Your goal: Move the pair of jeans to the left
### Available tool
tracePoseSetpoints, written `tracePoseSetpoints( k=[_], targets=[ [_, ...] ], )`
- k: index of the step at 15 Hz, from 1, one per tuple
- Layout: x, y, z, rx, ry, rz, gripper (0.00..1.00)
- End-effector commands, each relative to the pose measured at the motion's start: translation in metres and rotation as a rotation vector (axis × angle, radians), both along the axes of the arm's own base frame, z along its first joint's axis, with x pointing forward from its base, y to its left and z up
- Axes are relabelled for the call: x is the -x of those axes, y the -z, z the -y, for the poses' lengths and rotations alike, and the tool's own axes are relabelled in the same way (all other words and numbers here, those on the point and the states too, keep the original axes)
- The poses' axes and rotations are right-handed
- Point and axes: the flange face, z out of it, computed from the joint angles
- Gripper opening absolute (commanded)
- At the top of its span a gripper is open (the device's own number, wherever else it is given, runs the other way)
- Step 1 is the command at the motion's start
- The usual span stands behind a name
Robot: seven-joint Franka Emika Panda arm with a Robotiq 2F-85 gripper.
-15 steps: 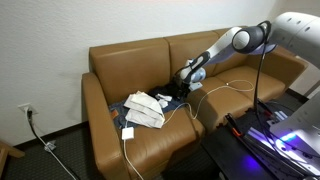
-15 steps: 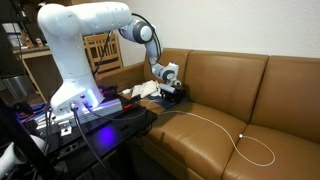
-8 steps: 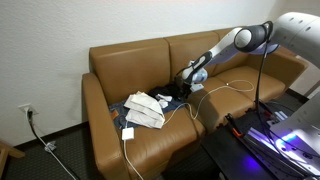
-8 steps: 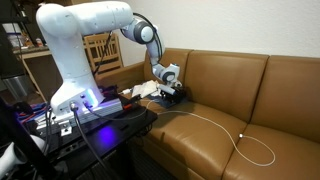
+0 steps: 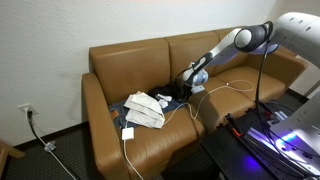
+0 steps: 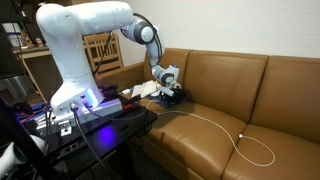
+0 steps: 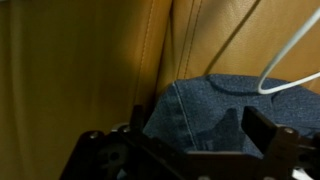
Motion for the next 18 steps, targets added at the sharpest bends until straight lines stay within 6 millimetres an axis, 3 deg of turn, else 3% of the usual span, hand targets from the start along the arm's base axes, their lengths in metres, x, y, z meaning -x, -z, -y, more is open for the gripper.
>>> tracePoseSetpoints(
  k=[1, 5, 12, 18],
  targets=[
    [0.018, 0.008, -0.015, -0.114, -0.029, -0.027, 1.00],
    [0.019, 0.012, -0.019, -0.131, -0.012, -0.037, 1.00],
    [0.016, 0.013, 0.004, -0.055, 0.085, -0.019, 1.00],
    [0.015, 0.010, 0.001, -0.050, 0.075, -0.042, 1.00]
  ],
)
